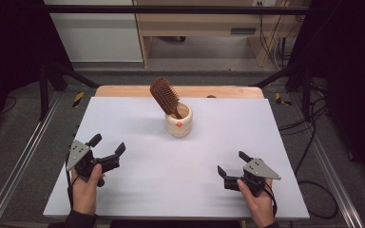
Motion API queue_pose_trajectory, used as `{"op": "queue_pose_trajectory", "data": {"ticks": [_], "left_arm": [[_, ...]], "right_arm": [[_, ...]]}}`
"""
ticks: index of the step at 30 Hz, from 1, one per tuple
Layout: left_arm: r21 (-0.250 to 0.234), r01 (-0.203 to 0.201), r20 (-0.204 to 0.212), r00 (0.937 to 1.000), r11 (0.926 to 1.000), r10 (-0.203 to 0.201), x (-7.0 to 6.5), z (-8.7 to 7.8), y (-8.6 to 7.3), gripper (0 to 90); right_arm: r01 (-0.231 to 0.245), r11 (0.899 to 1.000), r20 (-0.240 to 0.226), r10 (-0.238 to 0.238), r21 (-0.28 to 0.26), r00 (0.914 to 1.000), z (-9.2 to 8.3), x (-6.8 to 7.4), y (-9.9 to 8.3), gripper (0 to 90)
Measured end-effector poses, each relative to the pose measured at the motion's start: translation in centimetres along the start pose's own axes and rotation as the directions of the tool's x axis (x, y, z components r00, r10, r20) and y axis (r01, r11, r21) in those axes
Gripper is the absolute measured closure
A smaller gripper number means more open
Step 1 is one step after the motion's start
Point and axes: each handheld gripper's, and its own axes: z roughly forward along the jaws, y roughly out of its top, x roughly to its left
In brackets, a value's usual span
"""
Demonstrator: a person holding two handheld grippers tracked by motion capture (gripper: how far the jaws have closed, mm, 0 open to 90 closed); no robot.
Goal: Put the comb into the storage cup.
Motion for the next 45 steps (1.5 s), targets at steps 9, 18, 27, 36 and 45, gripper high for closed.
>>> {"op": "queue_pose_trajectory", "data": {"ticks": [9,18,27,36,45], "left_arm": [[-0.005,-0.062,0.015,0.998,0.9981,0.062,-0.3,-2.2,0.4,1.2],[-0.004,-0.081,0.004,0.9967,0.9967,0.081,1.5,-4.0,0.6,1.2],[0.003,-0.058,-0.038,0.9976,0.9983,0.058,3.3,-5.4,-0.6,1.4],[0.028,-0.058,-0.042,0.9974,0.998,0.059,3.5,-5.5,-2.2,1.8],[0.033,-0.054,-0.025,0.9982,0.998,0.055,3.5,-5.7,-3.1,1.9]], "right_arm": [[-0.01,1.0,-0.007,0.01,-0.01,0.9999,-0.5,-0.4,0.2,4.7],[-0.005,1.0,-0.032,0.004,-0.015,0.9995,-1.3,-0.8,0.5,4.9],[-0.013,1.0,-0.022,0.013,-0.013,0.9997,-1.9,-1.6,0.2,5.0],[-0.022,1.0,-0.015,0.022,-0.009,0.9996,-2.1,-2.2,-0.1,5.0],[-0.02,1.0,-0.025,0.019,-0.002,0.9995,-2.1,-2.3,-0.3,5.0]]}}
